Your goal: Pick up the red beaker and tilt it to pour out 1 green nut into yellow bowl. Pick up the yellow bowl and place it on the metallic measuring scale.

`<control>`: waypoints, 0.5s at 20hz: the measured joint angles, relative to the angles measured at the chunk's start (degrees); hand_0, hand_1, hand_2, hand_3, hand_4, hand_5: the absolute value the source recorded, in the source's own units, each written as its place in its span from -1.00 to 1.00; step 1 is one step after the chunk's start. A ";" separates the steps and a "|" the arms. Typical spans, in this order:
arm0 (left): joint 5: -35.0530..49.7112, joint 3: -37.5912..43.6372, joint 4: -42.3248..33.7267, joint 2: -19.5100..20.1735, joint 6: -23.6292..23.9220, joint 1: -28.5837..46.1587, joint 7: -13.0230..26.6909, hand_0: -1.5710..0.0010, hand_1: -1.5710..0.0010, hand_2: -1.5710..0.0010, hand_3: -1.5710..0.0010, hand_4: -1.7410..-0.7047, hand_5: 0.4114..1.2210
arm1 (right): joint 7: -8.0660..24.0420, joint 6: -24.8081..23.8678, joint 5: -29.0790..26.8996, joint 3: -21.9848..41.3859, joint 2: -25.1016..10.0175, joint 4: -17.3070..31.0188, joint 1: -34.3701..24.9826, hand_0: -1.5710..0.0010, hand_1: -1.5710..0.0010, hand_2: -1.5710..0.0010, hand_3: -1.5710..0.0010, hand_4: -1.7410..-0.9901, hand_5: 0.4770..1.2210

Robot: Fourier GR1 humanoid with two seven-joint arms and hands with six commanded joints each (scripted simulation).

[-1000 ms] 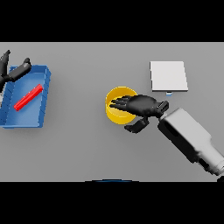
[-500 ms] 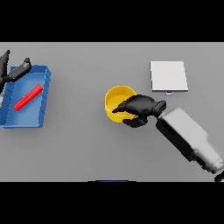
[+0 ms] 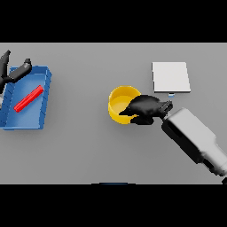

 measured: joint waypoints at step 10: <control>0.20 0.66 -0.85 1.01 0.48 0.40 -1.18 1.00 1.00 1.00 1.00 0.82 -0.20 | 5.21 4.94 -4.59 -3.31 -3.54 -5.58 -3.07 -0.99 -0.97 -0.98 -0.73 -0.95 0.99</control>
